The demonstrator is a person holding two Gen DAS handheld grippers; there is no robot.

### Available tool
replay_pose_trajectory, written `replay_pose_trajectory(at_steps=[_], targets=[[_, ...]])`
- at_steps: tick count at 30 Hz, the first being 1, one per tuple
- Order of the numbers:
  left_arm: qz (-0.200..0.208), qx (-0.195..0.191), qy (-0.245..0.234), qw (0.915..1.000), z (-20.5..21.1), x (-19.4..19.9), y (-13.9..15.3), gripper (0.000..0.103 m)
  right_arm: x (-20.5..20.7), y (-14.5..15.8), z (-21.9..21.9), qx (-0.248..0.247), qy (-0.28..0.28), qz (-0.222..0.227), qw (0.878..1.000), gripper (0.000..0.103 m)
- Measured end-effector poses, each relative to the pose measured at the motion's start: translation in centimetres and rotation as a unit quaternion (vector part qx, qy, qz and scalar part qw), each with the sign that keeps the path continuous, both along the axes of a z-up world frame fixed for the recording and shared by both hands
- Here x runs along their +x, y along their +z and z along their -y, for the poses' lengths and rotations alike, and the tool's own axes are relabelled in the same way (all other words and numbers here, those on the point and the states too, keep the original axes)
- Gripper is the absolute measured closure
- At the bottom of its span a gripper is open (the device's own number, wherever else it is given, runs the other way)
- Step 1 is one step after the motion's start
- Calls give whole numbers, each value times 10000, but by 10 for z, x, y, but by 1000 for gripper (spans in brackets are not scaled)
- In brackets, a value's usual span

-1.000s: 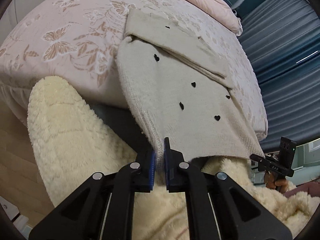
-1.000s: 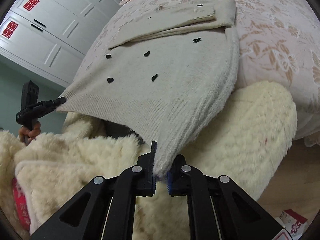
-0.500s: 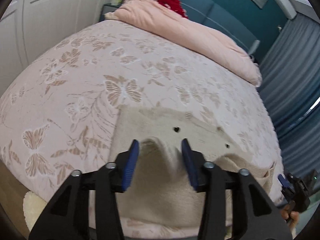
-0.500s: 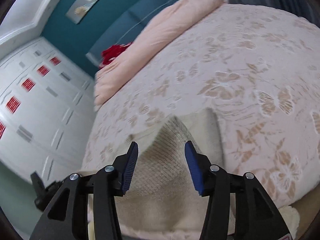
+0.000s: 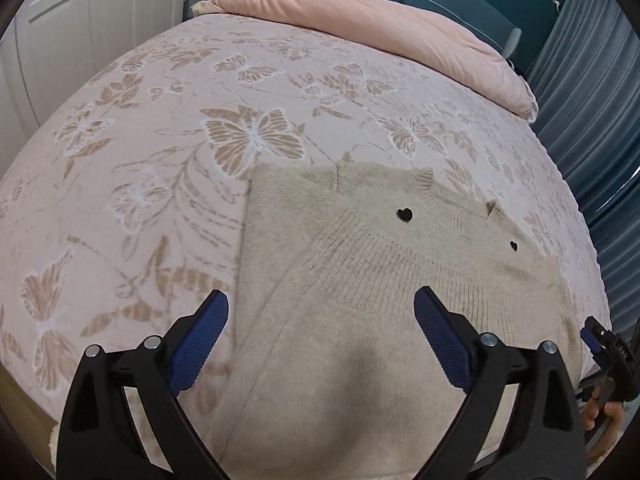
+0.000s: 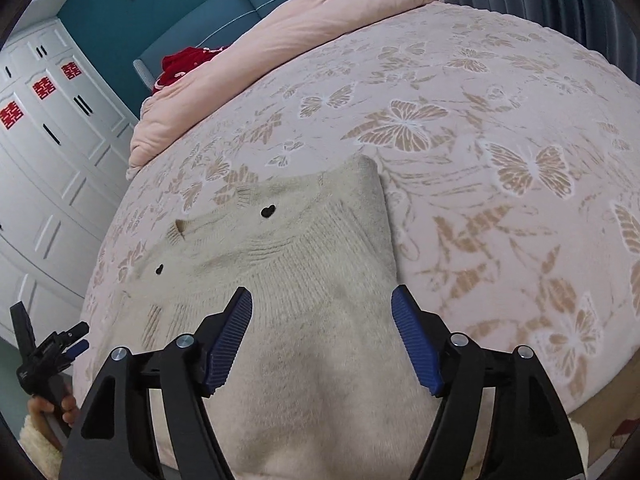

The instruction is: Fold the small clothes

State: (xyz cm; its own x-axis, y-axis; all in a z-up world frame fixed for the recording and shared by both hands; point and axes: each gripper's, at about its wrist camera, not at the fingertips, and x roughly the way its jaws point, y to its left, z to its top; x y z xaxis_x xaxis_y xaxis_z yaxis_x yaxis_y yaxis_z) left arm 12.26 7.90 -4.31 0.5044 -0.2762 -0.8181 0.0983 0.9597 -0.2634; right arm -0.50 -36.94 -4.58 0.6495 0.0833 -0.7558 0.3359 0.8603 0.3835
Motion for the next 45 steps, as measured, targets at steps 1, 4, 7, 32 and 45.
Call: replay_pose_trajectory(at_steps=[1,4,7,32,45], targets=[[-40,-10,-58,10000,5,7,-6,11,8,-3,1,-79,-9,-40,10000,28],[-464,-45,-192,9987,18,30,-32,11,32,-16,7,-80,-55,-270,9996,25],[-689,417,-231,9965,32,37,-54,12,49,-30,5,-102,-29,-489,9987,25],[967,-601,-67,9935,4,25,100,91,52,105,-8,-772,79,1228,9894,95],[-31,-228,239,9994,11,24,-6,61,77,19,-17,178,310,461,9983,56]])
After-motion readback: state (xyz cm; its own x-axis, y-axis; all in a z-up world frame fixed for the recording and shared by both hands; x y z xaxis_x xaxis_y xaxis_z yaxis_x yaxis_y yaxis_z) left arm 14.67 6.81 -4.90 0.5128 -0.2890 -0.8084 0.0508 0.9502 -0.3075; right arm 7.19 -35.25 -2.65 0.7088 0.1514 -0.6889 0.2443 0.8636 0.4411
